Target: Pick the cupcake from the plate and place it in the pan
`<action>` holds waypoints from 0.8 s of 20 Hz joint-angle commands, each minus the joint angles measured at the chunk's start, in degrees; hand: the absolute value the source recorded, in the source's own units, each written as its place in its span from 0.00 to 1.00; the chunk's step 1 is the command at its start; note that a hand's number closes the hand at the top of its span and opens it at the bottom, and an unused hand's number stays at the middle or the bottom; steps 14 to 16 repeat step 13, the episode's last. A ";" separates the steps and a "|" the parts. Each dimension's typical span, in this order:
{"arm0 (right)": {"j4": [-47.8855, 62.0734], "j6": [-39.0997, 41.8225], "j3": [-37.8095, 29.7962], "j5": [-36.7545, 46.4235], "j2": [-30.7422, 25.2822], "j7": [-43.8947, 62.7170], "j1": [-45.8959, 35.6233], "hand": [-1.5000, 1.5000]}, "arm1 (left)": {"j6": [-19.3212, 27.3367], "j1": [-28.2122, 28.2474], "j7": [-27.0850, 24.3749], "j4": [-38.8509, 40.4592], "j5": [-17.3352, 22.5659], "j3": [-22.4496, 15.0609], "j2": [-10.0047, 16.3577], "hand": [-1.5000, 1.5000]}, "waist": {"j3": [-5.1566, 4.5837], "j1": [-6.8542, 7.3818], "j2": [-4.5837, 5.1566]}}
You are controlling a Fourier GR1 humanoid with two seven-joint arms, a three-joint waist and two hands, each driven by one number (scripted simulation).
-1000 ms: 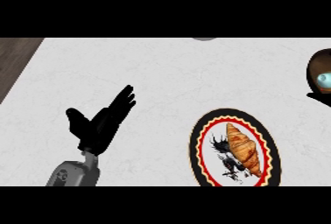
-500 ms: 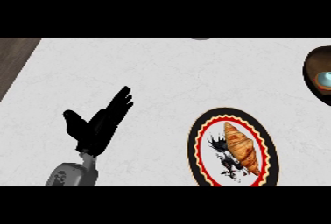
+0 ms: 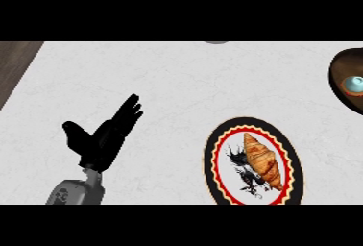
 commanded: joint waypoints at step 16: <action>-5.19 16.05 0.16 -1.24 -4.12 -5.19 6.64 0.00 | 0.34 2.02 0.27 -0.78 0.87 1.40 0.46 0.50 | 0.11 -1.74 -0.79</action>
